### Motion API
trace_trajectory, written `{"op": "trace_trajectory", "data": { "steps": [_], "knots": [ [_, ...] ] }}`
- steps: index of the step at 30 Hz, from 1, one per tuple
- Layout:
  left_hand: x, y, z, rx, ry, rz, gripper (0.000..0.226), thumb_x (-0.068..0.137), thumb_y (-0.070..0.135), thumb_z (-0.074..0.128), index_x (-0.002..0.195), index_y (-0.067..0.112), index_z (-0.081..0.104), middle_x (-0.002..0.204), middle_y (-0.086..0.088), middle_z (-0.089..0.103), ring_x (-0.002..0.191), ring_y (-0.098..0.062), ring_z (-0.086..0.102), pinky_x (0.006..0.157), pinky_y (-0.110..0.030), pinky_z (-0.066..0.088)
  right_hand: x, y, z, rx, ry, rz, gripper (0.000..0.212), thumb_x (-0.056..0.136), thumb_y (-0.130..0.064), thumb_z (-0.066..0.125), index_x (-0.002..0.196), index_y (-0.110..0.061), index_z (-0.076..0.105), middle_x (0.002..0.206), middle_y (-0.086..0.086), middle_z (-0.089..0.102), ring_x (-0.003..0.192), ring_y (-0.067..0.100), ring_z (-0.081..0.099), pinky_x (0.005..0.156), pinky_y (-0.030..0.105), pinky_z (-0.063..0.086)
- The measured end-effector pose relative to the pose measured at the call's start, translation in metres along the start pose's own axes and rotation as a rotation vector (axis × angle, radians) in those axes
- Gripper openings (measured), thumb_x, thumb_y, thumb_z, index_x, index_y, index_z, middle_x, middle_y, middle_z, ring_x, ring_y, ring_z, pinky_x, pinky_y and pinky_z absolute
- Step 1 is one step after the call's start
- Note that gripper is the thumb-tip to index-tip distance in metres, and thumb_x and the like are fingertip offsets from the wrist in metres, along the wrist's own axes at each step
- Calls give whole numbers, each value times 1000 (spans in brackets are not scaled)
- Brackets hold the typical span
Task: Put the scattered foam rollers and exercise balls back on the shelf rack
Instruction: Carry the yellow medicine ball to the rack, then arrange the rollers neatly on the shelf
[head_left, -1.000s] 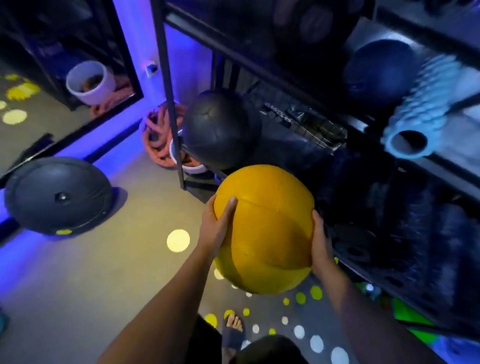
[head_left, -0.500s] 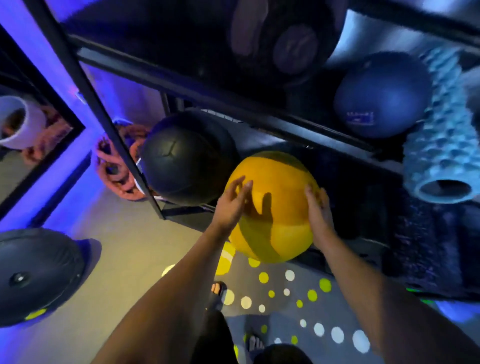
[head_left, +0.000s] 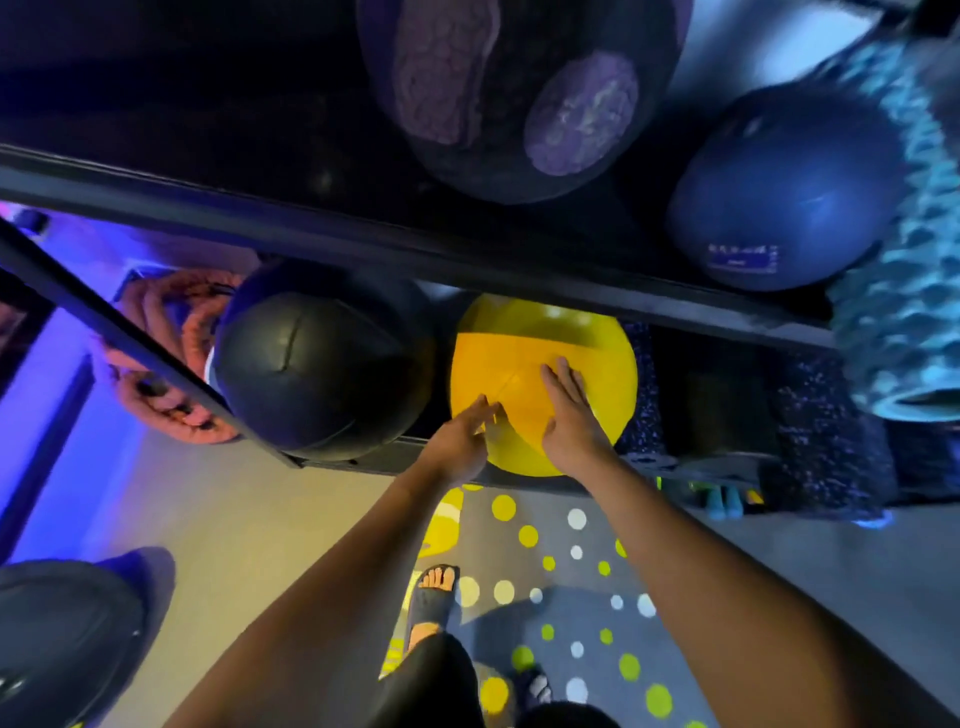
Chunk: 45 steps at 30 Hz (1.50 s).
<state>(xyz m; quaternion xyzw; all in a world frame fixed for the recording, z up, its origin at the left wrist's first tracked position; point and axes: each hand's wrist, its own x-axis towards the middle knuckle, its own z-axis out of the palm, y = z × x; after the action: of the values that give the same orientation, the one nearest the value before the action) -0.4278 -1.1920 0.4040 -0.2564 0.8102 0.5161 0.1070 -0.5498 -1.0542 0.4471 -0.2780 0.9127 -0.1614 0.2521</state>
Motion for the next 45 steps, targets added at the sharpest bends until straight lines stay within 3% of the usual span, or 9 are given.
{"op": "trace_trajectory", "data": {
  "steps": [5, 7, 10, 16, 22, 29, 34, 38, 45],
  "knots": [
    [-10, 3, 1, -15, 0, -28, 54, 105, 7, 45, 157, 21, 41, 169, -3, 23, 154, -23, 28, 110, -20, 28, -32, 9, -15, 141, 124, 89, 70, 101, -1, 39, 160, -32, 20, 168, -18, 8, 145, 21, 40, 97, 33, 46],
    [-20, 8, 4, -32, 64, -33, 54, 105, 11, 48, 158, 19, 39, 167, -4, 28, 153, -25, 32, 114, -25, 30, -50, 19, -18, 150, 164, 100, 68, 101, -2, 39, 160, -32, 23, 168, -18, 11, 140, 24, 46, 97, 35, 47],
    [-42, 25, 13, -60, 162, -15, 52, 106, 19, 51, 157, 19, 40, 160, -8, 43, 144, -29, 46, 111, -38, 44, -83, 36, -22, 174, 202, 75, 70, 98, 3, 40, 160, -25, 25, 169, -10, 14, 147, 25, 37, 106, 40, 43],
    [-120, 92, 53, -201, 353, 161, 33, 105, 24, 56, 138, 21, 60, 129, -2, 65, 101, -20, 64, 74, -21, 45, -191, 66, -49, 210, 285, 49, 62, 101, -3, 42, 158, -22, 31, 167, -3, 22, 150, 19, 31, 113, 31, 36],
    [-230, 185, 108, -284, 336, 338, 23, 104, 23, 59, 125, 30, 66, 106, 7, 68, 96, -26, 69, 90, -50, 56, -341, 99, -94, 249, 468, -3, 61, 94, -2, 46, 154, -16, 40, 154, 4, 47, 143, 18, 43, 117, 21, 28],
    [-318, 226, 158, -186, 188, 394, 30, 107, 31, 54, 136, 32, 57, 126, 3, 64, 98, -7, 70, 78, -34, 60, -450, 134, -127, 328, 563, 66, 62, 93, -2, 50, 152, -21, 43, 148, 2, 55, 135, 19, 52, 111, 25, 38],
    [-327, 235, 170, -206, 263, 347, 28, 105, 28, 58, 132, 33, 60, 116, 6, 68, 92, -12, 71, 80, -52, 58, -467, 156, -133, 333, 533, 63, 60, 96, -6, 50, 153, -23, 41, 149, 0, 53, 135, 20, 51, 107, 24, 38],
    [-313, 283, 156, -234, 356, 403, 21, 104, 29, 60, 118, 44, 62, 107, 7, 69, 93, -12, 70, 84, -50, 58, -452, 161, -172, 300, 534, 14, 61, 95, -6, 49, 154, -20, 39, 151, 2, 50, 139, 19, 47, 112, 25, 34],
    [-239, 404, 172, -93, 449, 545, 24, 99, 26, 66, 121, 19, 66, 104, -2, 71, 96, -16, 68, 91, -41, 54, -410, 189, -272, 294, 679, 2, 56, 93, -9, 52, 149, -14, 45, 145, 7, 55, 136, 23, 50, 113, 28, 37]
  ]
}}
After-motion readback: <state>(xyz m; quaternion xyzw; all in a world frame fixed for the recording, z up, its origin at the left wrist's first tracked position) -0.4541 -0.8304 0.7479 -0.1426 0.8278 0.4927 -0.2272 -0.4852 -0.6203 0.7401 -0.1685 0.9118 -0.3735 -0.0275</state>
